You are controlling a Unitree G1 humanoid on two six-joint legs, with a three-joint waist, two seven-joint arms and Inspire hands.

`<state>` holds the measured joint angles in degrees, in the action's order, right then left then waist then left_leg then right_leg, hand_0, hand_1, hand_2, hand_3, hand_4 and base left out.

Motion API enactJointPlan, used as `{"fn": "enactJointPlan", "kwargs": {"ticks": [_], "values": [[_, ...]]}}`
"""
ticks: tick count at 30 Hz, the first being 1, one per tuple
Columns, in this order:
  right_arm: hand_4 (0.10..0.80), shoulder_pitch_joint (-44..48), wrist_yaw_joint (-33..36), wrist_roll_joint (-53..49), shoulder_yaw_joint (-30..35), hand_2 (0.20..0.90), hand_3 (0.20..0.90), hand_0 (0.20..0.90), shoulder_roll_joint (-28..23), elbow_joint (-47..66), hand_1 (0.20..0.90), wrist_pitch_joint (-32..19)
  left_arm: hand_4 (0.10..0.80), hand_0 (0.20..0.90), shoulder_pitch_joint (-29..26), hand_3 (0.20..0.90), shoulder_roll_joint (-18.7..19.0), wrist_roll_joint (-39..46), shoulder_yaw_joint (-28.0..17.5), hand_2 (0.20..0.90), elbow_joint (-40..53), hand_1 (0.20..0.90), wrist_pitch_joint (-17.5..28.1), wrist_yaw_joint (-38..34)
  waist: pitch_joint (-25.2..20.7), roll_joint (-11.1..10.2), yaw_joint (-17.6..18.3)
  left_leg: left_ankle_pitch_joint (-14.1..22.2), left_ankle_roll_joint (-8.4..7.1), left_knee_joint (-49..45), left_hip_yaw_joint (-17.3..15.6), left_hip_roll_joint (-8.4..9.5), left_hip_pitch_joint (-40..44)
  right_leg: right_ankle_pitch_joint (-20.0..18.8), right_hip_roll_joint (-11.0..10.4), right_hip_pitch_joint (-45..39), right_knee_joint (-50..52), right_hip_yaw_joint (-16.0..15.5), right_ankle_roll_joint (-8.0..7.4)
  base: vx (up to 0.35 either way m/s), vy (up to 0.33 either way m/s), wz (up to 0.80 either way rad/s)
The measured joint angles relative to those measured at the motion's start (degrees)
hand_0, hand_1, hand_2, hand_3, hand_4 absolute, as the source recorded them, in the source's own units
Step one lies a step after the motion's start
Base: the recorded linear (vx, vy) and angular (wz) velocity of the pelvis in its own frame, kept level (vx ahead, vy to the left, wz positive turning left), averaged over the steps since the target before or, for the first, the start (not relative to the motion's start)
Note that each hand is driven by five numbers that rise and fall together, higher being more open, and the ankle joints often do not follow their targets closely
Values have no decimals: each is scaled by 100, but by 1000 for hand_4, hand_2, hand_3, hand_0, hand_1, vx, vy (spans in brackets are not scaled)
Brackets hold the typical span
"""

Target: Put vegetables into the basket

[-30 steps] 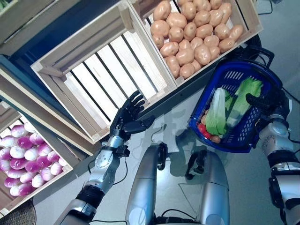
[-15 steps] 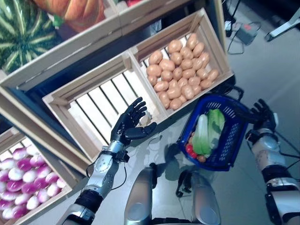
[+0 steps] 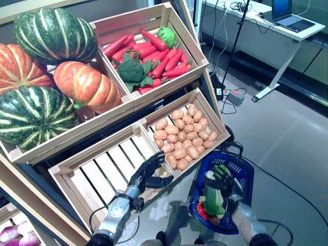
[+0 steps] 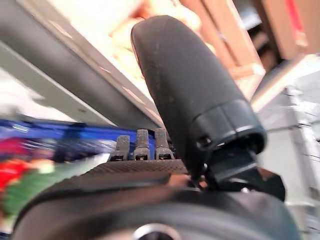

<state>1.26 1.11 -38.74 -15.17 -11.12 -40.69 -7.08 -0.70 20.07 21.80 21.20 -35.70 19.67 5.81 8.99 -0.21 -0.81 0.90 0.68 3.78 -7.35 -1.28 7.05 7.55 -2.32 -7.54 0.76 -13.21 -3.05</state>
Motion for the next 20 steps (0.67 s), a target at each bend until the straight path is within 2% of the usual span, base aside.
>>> {"fn": "enactJointPlan", "kwargs": {"ticks": [4, 7, 15, 20], "values": [[800, 4, -253, -5, -112, 900, 900, 900, 80, -421, 900, 32, 800, 900, 28, 900, -327, -303, -4, 900, -1229, 900, -174, -241, -280, -40, 52, -17, 19, 105, 4, 42, 14, -167, 3, -110, -363, 19, -42, -22, 15, -4], [800, -73, -415, -4, -144, 900, 900, 900, 129, -508, 900, 32, 800, 900, 142, 900, -381, -447, -12, 900, -1775, 900, -317, -341, -389, -90, 94, -17, 20, 115, 18, 45, 14, -171, 6, -118, -379, 17, -45, 0, 8, 1], [800, -392, -822, 296, -516, 900, 900, 900, 96, -336, 900, -156, 800, 900, 264, 900, -423, -530, -27, 900, -1837, 900, -244, -416, -441, -56, 151, -70, 15, 121, 111, 52, 35, -213, 21, -210, -446, 1, -34, 8, 16, 5], [800, -487, -813, 1177, -834, 900, 900, 900, -36, -28, 900, -483, 800, 900, 295, 900, -570, -532, 0, 900, -1859, 900, -311, -413, -473, 3, 153, -134, 10, 128, 178, 55, -67, -325, 41, -192, -583, -24, -25, -1, 8, 3]]}}
